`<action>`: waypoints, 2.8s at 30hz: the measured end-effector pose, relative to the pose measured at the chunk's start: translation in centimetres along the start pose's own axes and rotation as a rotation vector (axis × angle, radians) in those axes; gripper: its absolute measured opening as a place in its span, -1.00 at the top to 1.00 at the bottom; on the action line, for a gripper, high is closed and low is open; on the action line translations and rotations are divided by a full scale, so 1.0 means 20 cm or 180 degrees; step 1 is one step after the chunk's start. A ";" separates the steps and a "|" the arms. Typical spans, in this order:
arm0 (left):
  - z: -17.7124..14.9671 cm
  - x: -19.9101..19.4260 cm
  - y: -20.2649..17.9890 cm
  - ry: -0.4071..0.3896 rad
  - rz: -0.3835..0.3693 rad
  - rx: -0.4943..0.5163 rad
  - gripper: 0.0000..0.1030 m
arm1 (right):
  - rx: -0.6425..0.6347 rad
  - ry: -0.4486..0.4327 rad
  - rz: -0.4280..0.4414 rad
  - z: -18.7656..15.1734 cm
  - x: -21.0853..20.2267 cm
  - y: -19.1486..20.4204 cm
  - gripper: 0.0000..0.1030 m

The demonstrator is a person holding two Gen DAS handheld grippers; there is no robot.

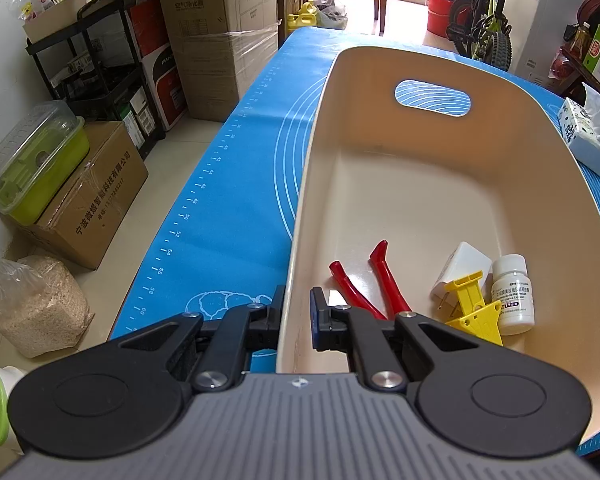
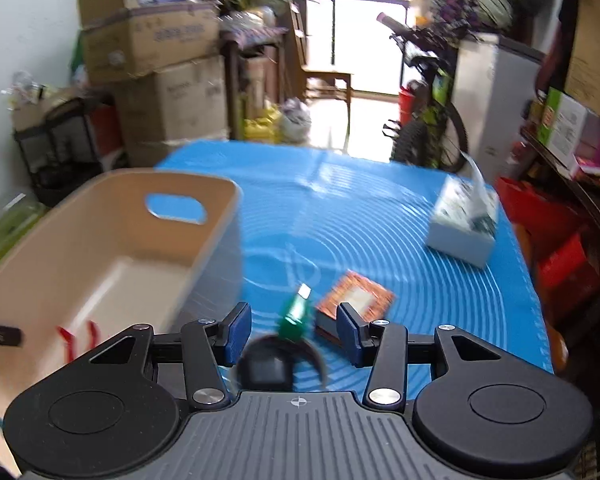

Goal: Organize rigid objects
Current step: 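Move the right gripper back toward the black tape roll, then grasp the rim of the black tape roll with the right gripper, then lift the tape roll, carry it into the basket and release it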

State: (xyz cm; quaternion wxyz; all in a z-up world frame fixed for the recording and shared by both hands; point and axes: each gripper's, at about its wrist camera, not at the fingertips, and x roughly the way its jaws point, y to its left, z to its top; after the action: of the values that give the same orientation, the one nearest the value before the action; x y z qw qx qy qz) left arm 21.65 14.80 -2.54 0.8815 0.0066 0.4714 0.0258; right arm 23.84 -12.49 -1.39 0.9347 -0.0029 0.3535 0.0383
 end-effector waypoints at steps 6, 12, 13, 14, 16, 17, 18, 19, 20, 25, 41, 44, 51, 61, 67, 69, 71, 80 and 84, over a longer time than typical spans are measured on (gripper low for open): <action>0.00 0.00 0.00 0.0002 0.0001 0.0004 0.75 | 0.0167 0.0272 -0.0137 -0.13 0.15 -0.10 -0.13; 0.00 0.00 0.00 0.0003 0.0003 0.0005 0.75 | 0.0194 0.0456 -0.0227 -0.22 0.24 -0.10 -0.12; 0.00 0.00 0.00 0.0003 0.0002 0.0004 0.75 | 0.0194 0.0470 -0.0225 -0.23 0.24 -0.09 -0.12; 0.00 0.00 0.00 0.0003 0.0001 0.0004 0.75 | 0.0197 0.0483 -0.0224 -0.23 0.25 -0.09 -0.12; 0.00 0.00 0.00 0.0002 0.0000 0.0005 0.75 | 0.0209 0.0506 -0.0218 -0.24 0.27 -0.08 -0.12; 0.00 0.00 0.00 0.0002 0.0001 0.0004 0.75 | 0.0210 0.0513 -0.0226 -0.24 0.28 -0.07 -0.11; 0.00 0.00 0.00 0.0003 0.0002 0.0004 0.75 | 0.0209 0.0523 -0.0236 -0.24 0.28 -0.06 -0.09; 0.00 0.00 0.00 0.0004 0.0003 0.0005 0.75 | 0.0218 0.0542 -0.0242 -0.25 0.30 -0.06 -0.03; 0.00 0.00 0.00 0.0003 0.0001 0.0005 0.75 | 0.0237 0.0564 -0.0243 -0.25 0.31 -0.06 0.03; -0.01 0.00 0.00 0.0006 -0.0007 0.0005 0.75 | 0.0295 0.0496 -0.0309 -0.27 0.34 -0.03 0.33; 0.00 0.00 0.01 0.0014 0.0001 0.0014 0.75 | 0.0153 0.0313 -0.0321 -0.28 0.23 -0.05 0.68; 0.00 0.00 0.01 0.0014 -0.0001 0.0014 0.75 | 0.0159 0.0258 -0.0302 -0.26 0.19 -0.06 0.68; 0.00 0.00 0.01 0.0016 -0.0009 0.0013 0.75 | 0.0173 0.0115 -0.0314 -0.24 0.09 -0.11 0.68; 0.00 0.00 0.00 0.0012 -0.0012 0.0011 0.75 | 0.0179 -0.0139 -0.0505 -0.21 -0.04 -0.18 0.68; 0.00 0.00 0.01 0.0011 -0.0010 0.0018 0.75 | 0.0211 -0.0307 -0.0471 -0.15 -0.12 -0.18 0.68; 0.00 0.00 0.01 0.0012 -0.0013 0.0017 0.75 | 0.0203 -0.0394 -0.0453 -0.12 -0.16 -0.16 0.68; 0.00 0.00 0.01 0.0013 -0.0017 0.0015 0.75 | 0.0194 -0.0471 -0.0413 -0.09 -0.19 -0.14 0.68; 0.00 0.00 0.01 0.0008 -0.0019 0.0020 0.75 | 0.0154 -0.0729 -0.0123 0.04 -0.27 0.02 0.68; -0.01 0.00 0.01 0.0010 -0.0023 0.0017 0.75 | 0.0087 -0.0771 0.0035 0.07 -0.25 0.14 0.68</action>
State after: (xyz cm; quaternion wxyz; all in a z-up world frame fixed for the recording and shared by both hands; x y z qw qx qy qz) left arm 21.53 14.96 -2.56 0.8808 0.0072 0.4729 0.0214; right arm 20.79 -10.07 3.13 0.9702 0.0165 0.2385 0.0386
